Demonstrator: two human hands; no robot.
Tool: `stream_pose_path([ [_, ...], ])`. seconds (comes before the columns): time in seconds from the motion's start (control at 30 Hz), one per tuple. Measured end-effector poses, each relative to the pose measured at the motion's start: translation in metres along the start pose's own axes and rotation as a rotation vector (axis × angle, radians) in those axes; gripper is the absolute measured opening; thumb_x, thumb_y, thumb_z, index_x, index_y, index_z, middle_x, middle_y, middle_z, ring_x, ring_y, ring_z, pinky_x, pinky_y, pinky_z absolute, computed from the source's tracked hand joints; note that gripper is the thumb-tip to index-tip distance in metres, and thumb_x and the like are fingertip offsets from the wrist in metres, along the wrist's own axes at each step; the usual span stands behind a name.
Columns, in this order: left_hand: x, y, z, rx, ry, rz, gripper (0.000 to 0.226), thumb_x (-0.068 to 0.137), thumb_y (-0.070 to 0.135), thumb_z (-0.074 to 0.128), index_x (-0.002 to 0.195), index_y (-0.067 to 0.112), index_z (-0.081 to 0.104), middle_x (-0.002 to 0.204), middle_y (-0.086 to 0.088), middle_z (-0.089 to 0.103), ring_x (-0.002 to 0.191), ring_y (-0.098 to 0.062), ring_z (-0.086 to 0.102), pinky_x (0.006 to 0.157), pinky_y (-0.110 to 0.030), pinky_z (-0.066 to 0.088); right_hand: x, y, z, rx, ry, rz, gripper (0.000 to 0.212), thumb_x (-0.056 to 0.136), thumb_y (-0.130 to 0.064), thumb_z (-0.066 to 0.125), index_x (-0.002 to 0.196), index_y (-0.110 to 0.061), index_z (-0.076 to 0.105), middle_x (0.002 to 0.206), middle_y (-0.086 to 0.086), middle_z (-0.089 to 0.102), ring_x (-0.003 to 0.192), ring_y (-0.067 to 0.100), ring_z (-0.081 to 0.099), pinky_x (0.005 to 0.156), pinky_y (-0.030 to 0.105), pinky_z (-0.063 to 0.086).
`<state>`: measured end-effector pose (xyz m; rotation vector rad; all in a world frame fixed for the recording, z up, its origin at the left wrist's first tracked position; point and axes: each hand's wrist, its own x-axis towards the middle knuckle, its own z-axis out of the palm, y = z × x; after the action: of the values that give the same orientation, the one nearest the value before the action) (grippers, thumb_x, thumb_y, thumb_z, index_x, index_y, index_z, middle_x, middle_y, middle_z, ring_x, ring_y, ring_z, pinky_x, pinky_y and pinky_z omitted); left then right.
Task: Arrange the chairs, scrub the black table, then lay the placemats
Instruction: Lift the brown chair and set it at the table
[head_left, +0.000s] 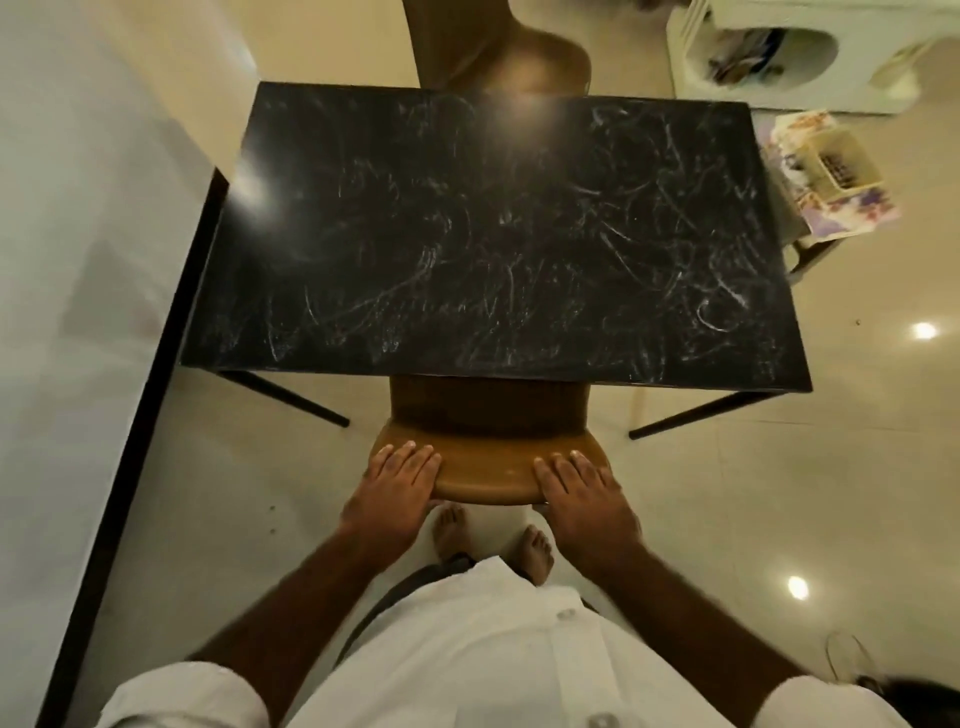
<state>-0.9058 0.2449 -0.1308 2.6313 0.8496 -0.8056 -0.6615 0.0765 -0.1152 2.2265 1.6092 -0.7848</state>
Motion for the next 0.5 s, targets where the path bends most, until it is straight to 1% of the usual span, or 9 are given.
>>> stream_pose_path([
  [0.03, 0.000, 0.001, 0.001, -0.002, -0.007, -0.005, 0.099, 0.094, 0.060, -0.017, 0.176, 0.018, 0.020, 0.183, -0.006, 0.024, 0.170, -0.031, 0.017, 0.137, -0.051, 0.003, 0.001, 0.003, 0.007, -0.044, 0.025, -0.004, 0.070, 0.097, -0.051, 0.078, 0.157, -0.018, 0.061, 0.154, 0.014, 0.066, 0.144, 0.044, 0.060, 0.114, 0.061, 0.051],
  [0.1, 0.000, 0.002, 0.003, 0.006, 0.006, -0.008, 0.079, 0.110, 0.056, 0.002, 0.175, 0.017, 0.023, 0.181, -0.008, 0.027, 0.169, -0.031, 0.021, 0.137, -0.051, 0.006, 0.002, 0.004, 0.013, -0.078, 0.044, -0.015, 0.074, 0.082, -0.045, 0.094, 0.146, -0.017, 0.071, 0.142, 0.014, 0.073, 0.133, 0.043, 0.069, 0.104, 0.059, 0.058],
  [0.13, 0.001, 0.002, 0.003, 0.002, 0.002, -0.009, 0.070, 0.116, 0.053, 0.014, 0.175, 0.017, 0.025, 0.181, -0.008, 0.029, 0.168, -0.031, 0.022, 0.138, -0.052, 0.008, 0.003, 0.003, 0.012, -0.083, 0.051, -0.016, 0.076, 0.076, -0.043, 0.098, 0.143, -0.016, 0.073, 0.140, 0.014, 0.074, 0.130, 0.043, 0.071, 0.102, 0.059, 0.059],
  [0.17, 0.001, 0.001, 0.003, 0.005, 0.010, -0.001, 0.066, 0.117, 0.050, 0.022, 0.174, 0.016, 0.027, 0.180, -0.009, 0.031, 0.168, -0.032, 0.025, 0.138, -0.052, 0.011, 0.003, 0.002, 0.011, -0.077, 0.059, -0.011, 0.078, 0.073, -0.041, 0.101, 0.141, -0.016, 0.074, 0.138, 0.014, 0.075, 0.128, 0.043, 0.071, 0.101, 0.059, 0.060],
  [0.2, 0.001, 0.000, 0.005, 0.012, 0.016, 0.003, 0.066, 0.117, 0.049, 0.022, 0.173, 0.016, 0.032, 0.178, -0.009, 0.036, 0.166, -0.032, 0.029, 0.137, -0.053, 0.015, 0.004, 0.001, 0.011, -0.066, 0.065, -0.002, 0.079, 0.070, -0.040, 0.102, 0.140, -0.015, 0.075, 0.137, 0.015, 0.075, 0.127, 0.043, 0.072, 0.101, 0.059, 0.060],
  [0.3, 0.002, -0.004, 0.012, 0.025, 0.024, 0.007, 0.080, 0.109, 0.055, 0.009, 0.164, 0.015, 0.051, 0.167, -0.010, 0.054, 0.157, -0.034, 0.047, 0.132, -0.055, 0.027, 0.002, -0.002, 0.012, -0.001, 0.069, 0.046, 0.080, 0.067, -0.040, 0.104, 0.138, -0.015, 0.077, 0.135, 0.015, 0.077, 0.124, 0.043, 0.074, 0.099, 0.060, 0.061],
  [0.33, 0.002, -0.005, 0.015, 0.022, 0.022, 0.013, 0.085, 0.106, 0.057, 0.005, 0.163, 0.015, 0.052, 0.165, -0.010, 0.055, 0.156, -0.034, 0.049, 0.131, -0.055, 0.029, 0.001, -0.002, 0.013, 0.014, 0.078, 0.054, 0.080, 0.066, -0.040, 0.104, 0.137, -0.015, 0.077, 0.134, 0.014, 0.077, 0.124, 0.043, 0.074, 0.099, 0.060, 0.061],
  [0.43, 0.005, -0.006, 0.017, 0.015, -0.007, 0.004, 0.098, 0.101, 0.065, -0.010, 0.169, 0.016, 0.042, 0.172, -0.009, 0.046, 0.161, -0.033, 0.040, 0.134, -0.054, 0.021, -0.001, -0.004, 0.012, 0.015, 0.086, 0.056, 0.081, 0.066, -0.042, 0.104, 0.138, -0.017, 0.076, 0.135, 0.013, 0.077, 0.125, 0.042, 0.074, 0.099, 0.059, 0.061],
  [0.5, 0.006, -0.007, 0.012, -0.012, -0.017, 0.005, 0.120, 0.090, 0.073, -0.035, 0.173, 0.018, 0.032, 0.178, -0.007, 0.036, 0.166, -0.032, 0.030, 0.136, -0.052, 0.011, 0.000, -0.003, 0.014, 0.006, 0.092, 0.054, 0.078, 0.071, -0.047, 0.101, 0.139, -0.019, 0.076, 0.136, 0.012, 0.076, 0.126, 0.042, 0.073, 0.100, 0.059, 0.060],
])
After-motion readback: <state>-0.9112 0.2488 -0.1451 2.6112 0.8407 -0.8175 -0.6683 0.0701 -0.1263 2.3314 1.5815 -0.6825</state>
